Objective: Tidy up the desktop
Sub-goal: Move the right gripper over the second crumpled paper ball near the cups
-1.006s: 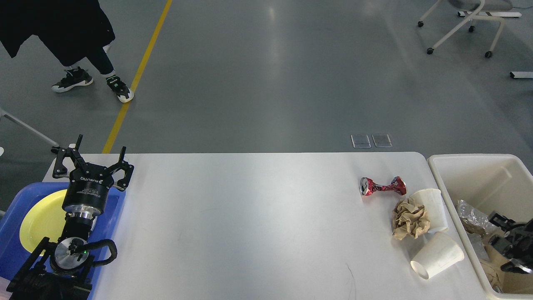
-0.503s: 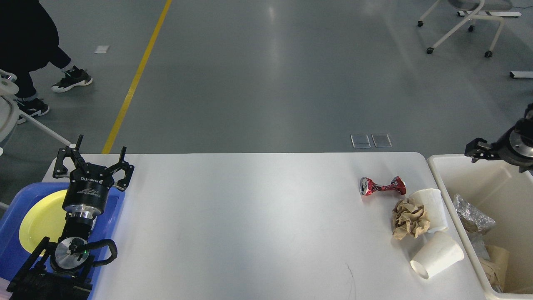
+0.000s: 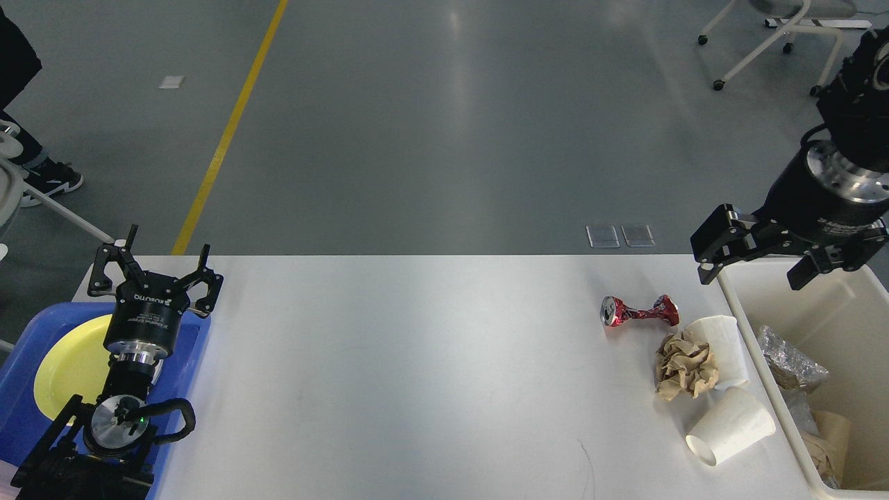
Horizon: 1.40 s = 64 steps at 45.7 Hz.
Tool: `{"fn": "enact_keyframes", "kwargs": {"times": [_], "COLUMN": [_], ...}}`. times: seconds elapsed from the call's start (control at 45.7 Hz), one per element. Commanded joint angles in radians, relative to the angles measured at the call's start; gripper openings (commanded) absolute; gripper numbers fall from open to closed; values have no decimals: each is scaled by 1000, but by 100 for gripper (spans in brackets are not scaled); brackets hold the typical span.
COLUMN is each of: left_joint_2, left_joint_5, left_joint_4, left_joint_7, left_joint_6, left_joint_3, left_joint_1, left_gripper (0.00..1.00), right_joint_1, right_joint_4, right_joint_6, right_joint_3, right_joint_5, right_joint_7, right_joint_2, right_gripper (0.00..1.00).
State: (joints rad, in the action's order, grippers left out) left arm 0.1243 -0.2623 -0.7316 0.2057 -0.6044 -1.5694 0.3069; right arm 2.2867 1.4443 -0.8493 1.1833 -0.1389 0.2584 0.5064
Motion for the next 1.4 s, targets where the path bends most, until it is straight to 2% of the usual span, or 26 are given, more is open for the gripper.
{"fn": "enact_keyframes", "kwargs": {"times": [0.0, 0.175, 0.416, 0.897, 1.028, 1.225, 1.378], "left_joint_2": [0, 0, 0, 0, 0, 0, 0], "left_joint_5": [0, 0, 0, 0, 0, 0, 0], "left_joint_4": [0, 0, 0, 0, 0, 0, 0], "left_joint_7": [1, 0, 0, 0, 0, 0, 0], "left_joint_6": [2, 2, 0, 0, 0, 0, 0], "left_joint_3": [0, 0, 0, 0, 0, 0, 0], "left_joint_1": [0, 0, 0, 0, 0, 0, 0], "left_gripper": [96, 96, 96, 96, 96, 96, 96], "right_joint_1": [79, 80, 65, -136, -236, -426, -622], "right_joint_4": [113, 131, 125, 99, 44, -85, -244], "right_joint_6": [16, 76, 110, 295, 375, 513, 553], "right_joint_3": [48, 84, 88, 96, 78, 65, 1], "right_joint_5": [51, 90, 93, 134, 151, 153, 174], "right_joint_7": [19, 44, 42, 42, 42, 42, 41], "right_joint_2": [-3, -3, -2, -2, -12, -100, -135], "right_gripper": [99, 99, 99, 99, 99, 99, 99]}}
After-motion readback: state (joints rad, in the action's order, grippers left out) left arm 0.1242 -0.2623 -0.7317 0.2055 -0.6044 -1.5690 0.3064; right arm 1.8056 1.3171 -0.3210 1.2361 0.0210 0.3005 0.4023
